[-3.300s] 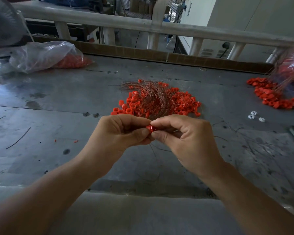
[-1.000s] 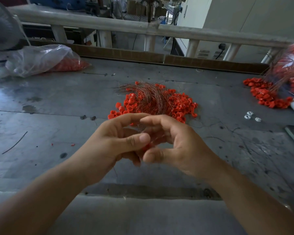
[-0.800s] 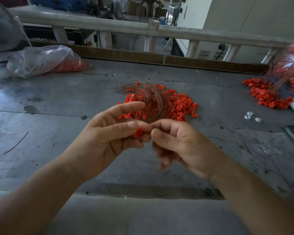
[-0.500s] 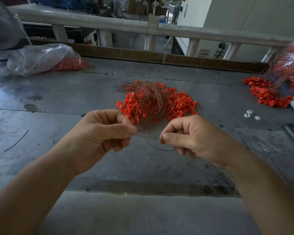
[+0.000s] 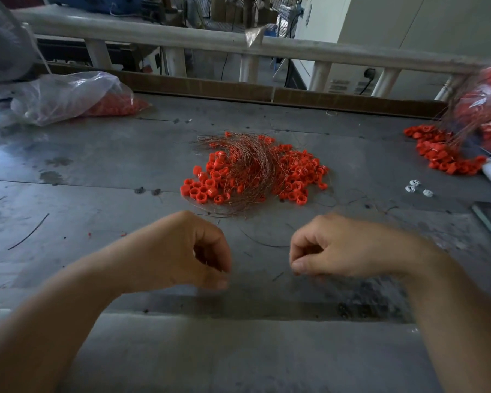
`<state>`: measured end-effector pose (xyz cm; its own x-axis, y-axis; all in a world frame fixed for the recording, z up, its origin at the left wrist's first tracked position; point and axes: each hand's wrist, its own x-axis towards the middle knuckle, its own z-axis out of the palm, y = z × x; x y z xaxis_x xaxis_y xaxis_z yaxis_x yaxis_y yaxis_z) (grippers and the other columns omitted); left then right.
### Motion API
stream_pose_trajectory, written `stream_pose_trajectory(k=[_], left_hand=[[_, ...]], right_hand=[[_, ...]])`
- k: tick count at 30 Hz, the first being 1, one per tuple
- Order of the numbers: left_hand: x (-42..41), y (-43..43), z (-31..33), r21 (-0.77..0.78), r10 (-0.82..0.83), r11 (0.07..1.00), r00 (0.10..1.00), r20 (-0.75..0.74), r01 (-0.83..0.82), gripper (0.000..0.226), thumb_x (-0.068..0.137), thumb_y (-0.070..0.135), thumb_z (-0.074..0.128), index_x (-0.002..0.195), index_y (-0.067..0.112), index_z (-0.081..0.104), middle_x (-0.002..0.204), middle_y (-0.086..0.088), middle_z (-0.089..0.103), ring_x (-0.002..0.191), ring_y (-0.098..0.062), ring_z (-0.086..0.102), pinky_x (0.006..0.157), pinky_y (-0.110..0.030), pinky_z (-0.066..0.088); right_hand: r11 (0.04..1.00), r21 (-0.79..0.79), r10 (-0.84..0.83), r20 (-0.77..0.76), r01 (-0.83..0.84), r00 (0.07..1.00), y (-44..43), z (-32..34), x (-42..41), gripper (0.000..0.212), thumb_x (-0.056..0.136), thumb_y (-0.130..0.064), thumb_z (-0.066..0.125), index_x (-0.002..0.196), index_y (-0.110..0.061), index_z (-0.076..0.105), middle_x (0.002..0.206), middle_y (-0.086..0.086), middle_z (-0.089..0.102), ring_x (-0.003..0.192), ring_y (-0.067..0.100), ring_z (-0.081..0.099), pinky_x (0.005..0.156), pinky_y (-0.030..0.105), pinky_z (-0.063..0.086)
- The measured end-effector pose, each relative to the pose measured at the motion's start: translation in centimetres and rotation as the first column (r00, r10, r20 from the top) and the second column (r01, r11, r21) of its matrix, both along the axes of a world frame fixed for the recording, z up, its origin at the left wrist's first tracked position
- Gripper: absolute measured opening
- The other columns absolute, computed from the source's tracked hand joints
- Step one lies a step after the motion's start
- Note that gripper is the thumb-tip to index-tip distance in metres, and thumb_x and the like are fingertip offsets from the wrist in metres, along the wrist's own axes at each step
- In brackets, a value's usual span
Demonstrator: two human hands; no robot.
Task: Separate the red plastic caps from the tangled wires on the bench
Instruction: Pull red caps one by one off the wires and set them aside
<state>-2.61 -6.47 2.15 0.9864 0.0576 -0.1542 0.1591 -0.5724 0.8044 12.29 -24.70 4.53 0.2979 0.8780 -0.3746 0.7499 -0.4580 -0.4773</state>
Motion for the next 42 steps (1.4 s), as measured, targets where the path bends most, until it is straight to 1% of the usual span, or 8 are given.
stream_pose_trajectory(k=[9, 13, 18, 22, 25, 30, 36, 42], left_hand=[[0.3, -0.5, -0.3, 0.148, -0.076, 0.985, 0.993, -0.092, 0.089, 0.014, 0.063, 0.046, 0.074, 0.072, 0.039, 0.066, 0.067, 0.019, 0.066, 0.060, 0.004, 0.058, 0.055, -0.008, 0.041], [0.2, -0.3, 0.0, 0.123, -0.004, 0.992, 0.999, -0.036, 0.009, 0.041, 0.048, 0.069, 0.054, 0.069, 0.037, 0.067, 0.062, 0.018, 0.066, 0.054, 0.003, 0.056, 0.052, -0.010, 0.040], [0.7, 1.7, -0.5, 0.123, 0.426, 0.875, 0.865, 0.266, -0.469, 0.010, 0.070, 0.030, 0.070, 0.061, 0.031, 0.066, 0.061, 0.009, 0.066, 0.058, -0.004, 0.060, 0.057, -0.024, 0.049], [1.8, 3.4, -1.3, 0.305, 0.528, 0.667, 0.720, 0.450, -0.679, 0.016, 0.080, 0.014, 0.067, 0.096, 0.019, 0.069, 0.082, 0.006, 0.062, 0.073, -0.008, 0.055, 0.066, -0.022, 0.037], [2.8, 4.5, -2.3, 0.340, 0.560, 0.606, 0.689, 0.460, -0.719, 0.029, 0.083, 0.012, 0.065, 0.112, 0.015, 0.063, 0.105, -0.006, 0.058, 0.093, -0.019, 0.053, 0.081, -0.027, 0.038], [4.0, 4.7, -3.3, 0.379, 0.554, 0.615, 0.721, 0.415, -0.691, 0.025, 0.083, 0.017, 0.064, 0.108, 0.014, 0.065, 0.105, -0.011, 0.060, 0.099, -0.028, 0.055, 0.084, -0.031, 0.039], [3.9, 4.7, -3.3, 0.356, 0.542, 0.626, 0.715, 0.442, -0.694, 0.009, 0.080, 0.012, 0.066, 0.089, 0.015, 0.068, 0.095, -0.007, 0.064, 0.090, -0.026, 0.057, 0.077, -0.032, 0.041], [3.8, 4.7, -2.8, 0.185, 0.642, 0.615, 0.623, 0.447, -0.766, 0.015, 0.083, 0.014, 0.063, 0.098, 0.013, 0.067, 0.085, -0.001, 0.062, 0.085, -0.022, 0.058, 0.076, -0.029, 0.041]], right_hand=[[0.997, -0.015, 0.071, 0.071, -0.070, 0.995, 0.3, -0.5, 0.0, 0.009, 0.078, -0.038, 0.067, 0.072, -0.031, 0.064, 0.066, -0.020, 0.062, 0.067, -0.008, 0.056, 0.064, 0.018, 0.047], [0.998, 0.010, 0.060, 0.025, -0.060, 0.998, 0.1, -0.3, -0.1, 0.013, 0.076, -0.044, 0.067, 0.077, -0.031, 0.065, 0.068, -0.022, 0.062, 0.069, -0.008, 0.056, 0.063, 0.014, 0.047], [0.975, 0.208, -0.089, 0.018, 0.083, 0.996, 0.3, -0.1, 0.0, 0.014, 0.075, -0.044, 0.067, 0.074, -0.030, 0.065, 0.065, -0.019, 0.062, 0.062, -0.009, 0.055, 0.057, 0.010, 0.042], [0.885, 0.412, -0.239, -0.005, 0.220, 0.971, 0.4, 0.0, 0.5, 0.013, 0.076, -0.038, 0.067, 0.068, -0.030, 0.063, 0.058, -0.025, 0.059, 0.057, -0.009, 0.053, 0.054, 0.006, 0.040], [0.795, 0.512, -0.349, -0.055, 0.326, 0.936, 0.4, -0.1, 1.1, 0.014, 0.078, -0.035, 0.066, 0.067, -0.027, 0.063, 0.061, -0.009, 0.065, 0.055, 0.000, 0.057, 0.058, 0.016, 0.048], [0.698, 0.583, -0.439, -0.110, 0.415, 0.892, 0.4, -0.4, 1.7, 0.015, 0.081, -0.030, 0.065, 0.067, -0.024, 0.064, 0.060, -0.005, 0.064, 0.052, 0.001, 0.058, 0.058, 0.020, 0.048], [0.727, 0.585, -0.407, -0.055, 0.360, 0.912, 1.2, -0.9, 1.1, 0.017, 0.082, -0.028, 0.065, 0.065, -0.026, 0.061, 0.062, -0.002, 0.063, 0.058, 0.009, 0.058, 0.058, 0.023, 0.047], [0.818, 0.547, -0.285, 0.118, 0.177, 0.951, 3.0, -2.2, -0.7, 0.007, 0.083, -0.026, 0.065, 0.080, -0.021, 0.067, 0.072, -0.011, 0.060, 0.068, 0.004, 0.055, 0.066, 0.019, 0.045]])
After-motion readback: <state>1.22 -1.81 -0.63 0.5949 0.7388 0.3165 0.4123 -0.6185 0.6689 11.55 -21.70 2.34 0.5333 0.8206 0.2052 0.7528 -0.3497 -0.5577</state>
